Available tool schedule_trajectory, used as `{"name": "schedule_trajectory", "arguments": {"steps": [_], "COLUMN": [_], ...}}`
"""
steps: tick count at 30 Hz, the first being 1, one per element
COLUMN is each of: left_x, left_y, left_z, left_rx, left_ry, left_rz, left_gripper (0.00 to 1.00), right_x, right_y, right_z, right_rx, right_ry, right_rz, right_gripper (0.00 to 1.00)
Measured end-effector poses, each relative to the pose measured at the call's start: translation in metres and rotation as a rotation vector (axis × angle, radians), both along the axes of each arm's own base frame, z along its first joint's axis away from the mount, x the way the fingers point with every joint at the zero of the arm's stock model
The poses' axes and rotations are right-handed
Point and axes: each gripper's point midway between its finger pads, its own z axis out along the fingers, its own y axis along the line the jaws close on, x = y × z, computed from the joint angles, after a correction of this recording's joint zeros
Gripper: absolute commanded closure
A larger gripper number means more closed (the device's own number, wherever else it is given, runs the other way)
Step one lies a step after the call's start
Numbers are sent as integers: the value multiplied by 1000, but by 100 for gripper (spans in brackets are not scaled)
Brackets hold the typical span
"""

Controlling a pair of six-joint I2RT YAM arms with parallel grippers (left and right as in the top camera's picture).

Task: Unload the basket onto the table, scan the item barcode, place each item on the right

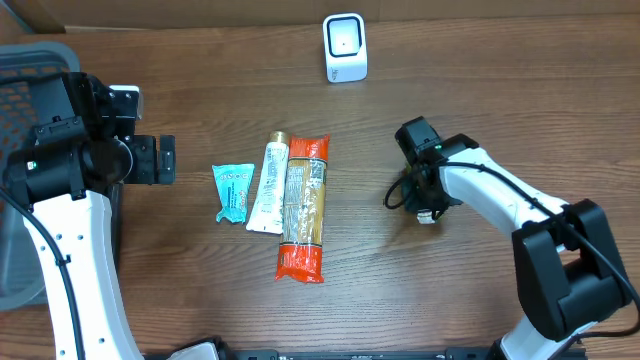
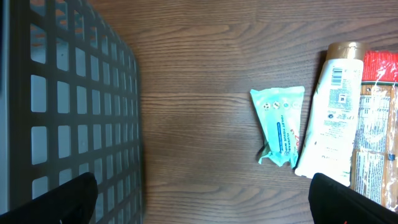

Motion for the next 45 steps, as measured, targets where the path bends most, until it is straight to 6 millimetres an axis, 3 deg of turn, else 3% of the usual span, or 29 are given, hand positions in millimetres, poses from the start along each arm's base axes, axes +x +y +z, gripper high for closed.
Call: {"name": "schedule_trajectory", "arguments": {"steps": [7,10,14,19,23,31,34,39,45], "left_x": [0,0,0,0,0,0,0,0,0], "left_y": [0,0,0,0,0,0,0,0,0], "left_z": [0,0,0,0,0,0,0,0,0], "left_rx": [0,0,0,0,0,0,0,0,0], "left_ry": [0,0,0,0,0,0,0,0,0], "left_rz": [0,0,0,0,0,0,0,0,0], "left_gripper": [1,0,0,0,0,0,0,0,0], "right_x": [-21,-19,6,30,34,29,37,63,90], "right_y": [7,16,35,60,74,91,92,82,95], "right_z": [7,21,61,124,172,252,283,280,289], "right_rx": [74,166,394,724,927,1114,1106,810,471], "right_ry": [134,188,169,104,64,-14,-103,-205,-426], "right_rz": [-17,-23,11,121,212,346,393,287,218], "right_gripper": [96,96,96,96,96,96,96,97,97]}}
